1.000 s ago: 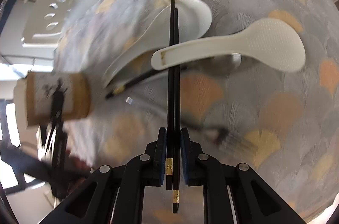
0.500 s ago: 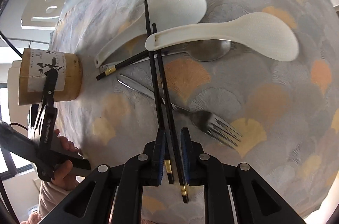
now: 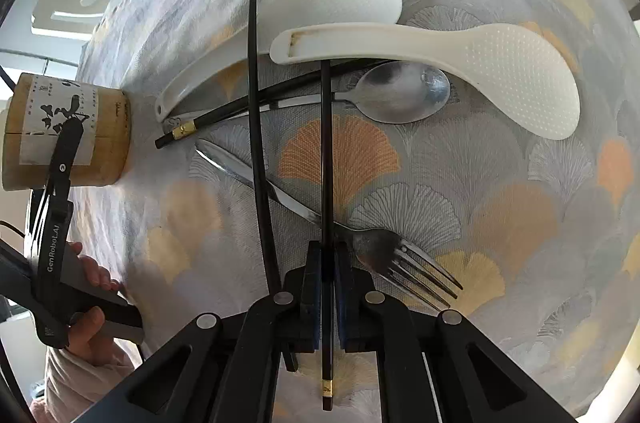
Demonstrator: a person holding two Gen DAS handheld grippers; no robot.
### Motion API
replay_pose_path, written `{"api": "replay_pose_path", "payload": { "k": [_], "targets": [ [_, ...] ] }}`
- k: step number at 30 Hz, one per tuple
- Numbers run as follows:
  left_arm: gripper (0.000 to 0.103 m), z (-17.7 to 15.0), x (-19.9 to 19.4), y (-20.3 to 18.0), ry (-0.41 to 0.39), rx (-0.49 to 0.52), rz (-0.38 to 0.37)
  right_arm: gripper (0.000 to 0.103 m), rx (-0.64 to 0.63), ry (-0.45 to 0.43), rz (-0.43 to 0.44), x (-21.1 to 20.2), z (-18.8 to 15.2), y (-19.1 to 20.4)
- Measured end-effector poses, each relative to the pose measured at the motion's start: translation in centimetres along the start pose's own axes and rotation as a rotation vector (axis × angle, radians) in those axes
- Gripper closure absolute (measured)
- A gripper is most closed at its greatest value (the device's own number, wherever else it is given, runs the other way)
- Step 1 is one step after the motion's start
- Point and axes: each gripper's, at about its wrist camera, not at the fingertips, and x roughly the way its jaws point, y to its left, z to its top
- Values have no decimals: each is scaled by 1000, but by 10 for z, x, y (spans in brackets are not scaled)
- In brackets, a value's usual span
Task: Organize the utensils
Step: 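Grasp a second black chopstick with the right tool, then carry the chopstick with the right tool and drop it into the pot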
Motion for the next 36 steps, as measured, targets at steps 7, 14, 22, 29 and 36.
{"api": "replay_pose_path", "payload": {
  "k": [7, 14, 22, 29, 36],
  "targets": [
    [6, 0, 0, 0, -1, 0, 0, 98, -14, 8, 51, -7, -7, 2],
    [6, 0, 0, 0, -1, 0, 0, 98, -48, 15, 100, -14, -22, 22],
    [6, 1, 0, 0, -2, 0, 0, 98, -47, 1, 167, -24, -22, 26],
    [6, 1, -1, 0, -2, 0, 0, 98, -104, -49, 192, -40, -20, 39],
    [6, 1, -1, 1, -2, -2, 0, 98, -198, -88, 190, -57, -16, 63]
  ]
}}
